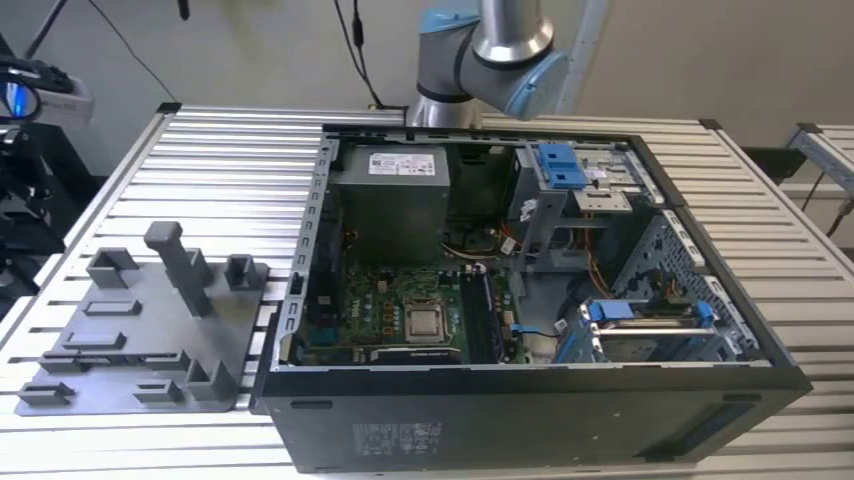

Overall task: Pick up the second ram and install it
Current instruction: 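Pick up the second ram and move it above second insertion slot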

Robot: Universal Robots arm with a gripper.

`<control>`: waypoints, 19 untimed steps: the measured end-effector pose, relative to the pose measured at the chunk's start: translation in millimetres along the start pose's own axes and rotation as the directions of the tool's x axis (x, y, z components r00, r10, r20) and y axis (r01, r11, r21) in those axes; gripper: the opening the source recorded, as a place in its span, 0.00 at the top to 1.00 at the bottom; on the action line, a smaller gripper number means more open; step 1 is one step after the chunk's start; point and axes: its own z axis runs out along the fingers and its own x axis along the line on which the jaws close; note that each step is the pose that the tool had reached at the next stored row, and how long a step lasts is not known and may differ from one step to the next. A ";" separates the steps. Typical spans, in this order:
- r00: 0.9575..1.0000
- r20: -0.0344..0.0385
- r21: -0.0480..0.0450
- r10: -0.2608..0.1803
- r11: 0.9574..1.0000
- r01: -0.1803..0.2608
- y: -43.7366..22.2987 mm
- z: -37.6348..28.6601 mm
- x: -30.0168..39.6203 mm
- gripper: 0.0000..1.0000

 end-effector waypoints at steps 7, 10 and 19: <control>1.000 -0.003 0.000 0.001 1.000 -0.001 -0.1 7.2 0.1 0.46; 1.000 -0.004 0.000 0.001 1.000 -0.001 -0.1 10.4 0.1 0.46; 1.000 -0.006 0.000 0.001 1.000 -0.001 -0.3 21.2 0.2 0.46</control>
